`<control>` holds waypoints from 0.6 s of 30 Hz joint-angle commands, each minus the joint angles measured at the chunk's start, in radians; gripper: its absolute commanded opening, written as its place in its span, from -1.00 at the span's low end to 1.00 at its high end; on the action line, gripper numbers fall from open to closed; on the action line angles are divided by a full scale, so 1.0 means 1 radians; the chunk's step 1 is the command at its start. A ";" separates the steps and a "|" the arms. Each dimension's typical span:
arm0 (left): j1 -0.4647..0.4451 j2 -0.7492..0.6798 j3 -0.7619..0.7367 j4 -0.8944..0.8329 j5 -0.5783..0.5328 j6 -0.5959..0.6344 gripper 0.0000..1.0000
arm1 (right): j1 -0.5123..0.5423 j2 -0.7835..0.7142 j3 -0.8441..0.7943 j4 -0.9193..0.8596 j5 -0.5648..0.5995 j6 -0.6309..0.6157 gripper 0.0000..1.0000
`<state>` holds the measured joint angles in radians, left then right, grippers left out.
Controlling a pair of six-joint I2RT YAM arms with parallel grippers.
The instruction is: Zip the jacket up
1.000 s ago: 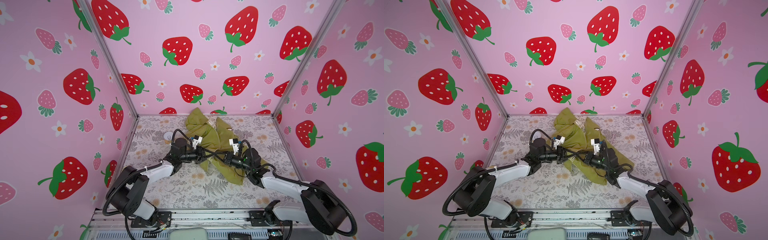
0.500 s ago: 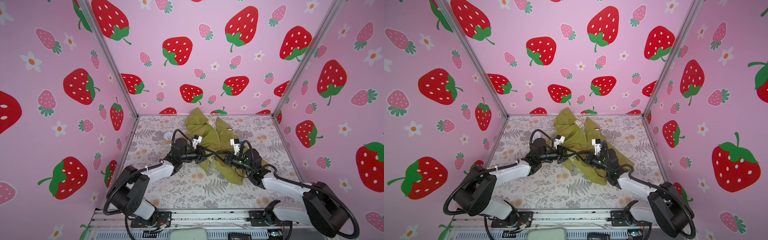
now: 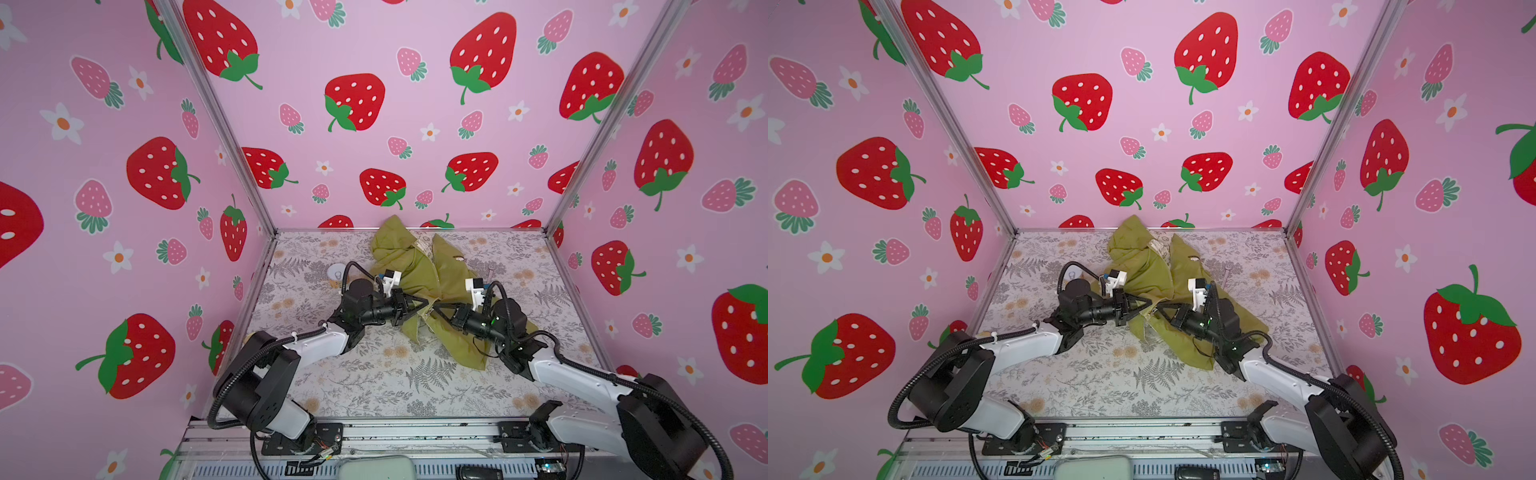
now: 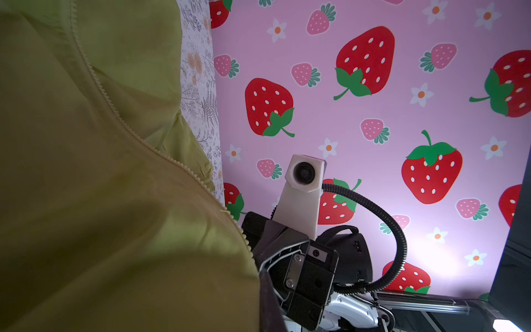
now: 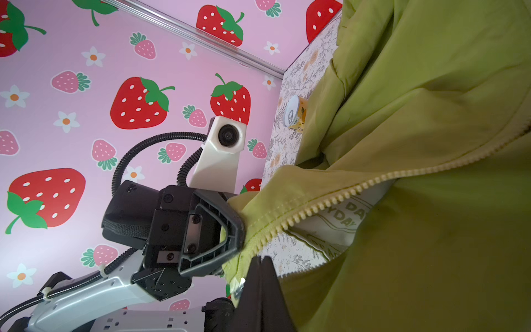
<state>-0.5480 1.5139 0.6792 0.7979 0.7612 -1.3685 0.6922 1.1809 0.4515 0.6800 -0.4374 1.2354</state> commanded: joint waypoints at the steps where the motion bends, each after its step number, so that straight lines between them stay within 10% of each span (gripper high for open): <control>1: -0.001 0.004 -0.014 0.077 -0.023 -0.026 -0.95 | 0.007 0.002 0.018 0.007 0.014 -0.004 -1.00; 7: -0.002 -0.032 -0.045 0.036 -0.047 0.002 -0.13 | 0.007 0.013 0.036 -0.002 0.048 -0.003 -1.00; 18: -0.075 -0.097 -0.065 -0.095 -0.089 0.119 0.08 | 0.014 0.065 0.073 0.007 0.044 -0.004 -1.00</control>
<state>-0.6006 1.4307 0.6064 0.7242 0.6807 -1.2907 0.6987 1.2343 0.4927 0.6685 -0.4004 1.2331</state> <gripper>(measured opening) 0.539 0.046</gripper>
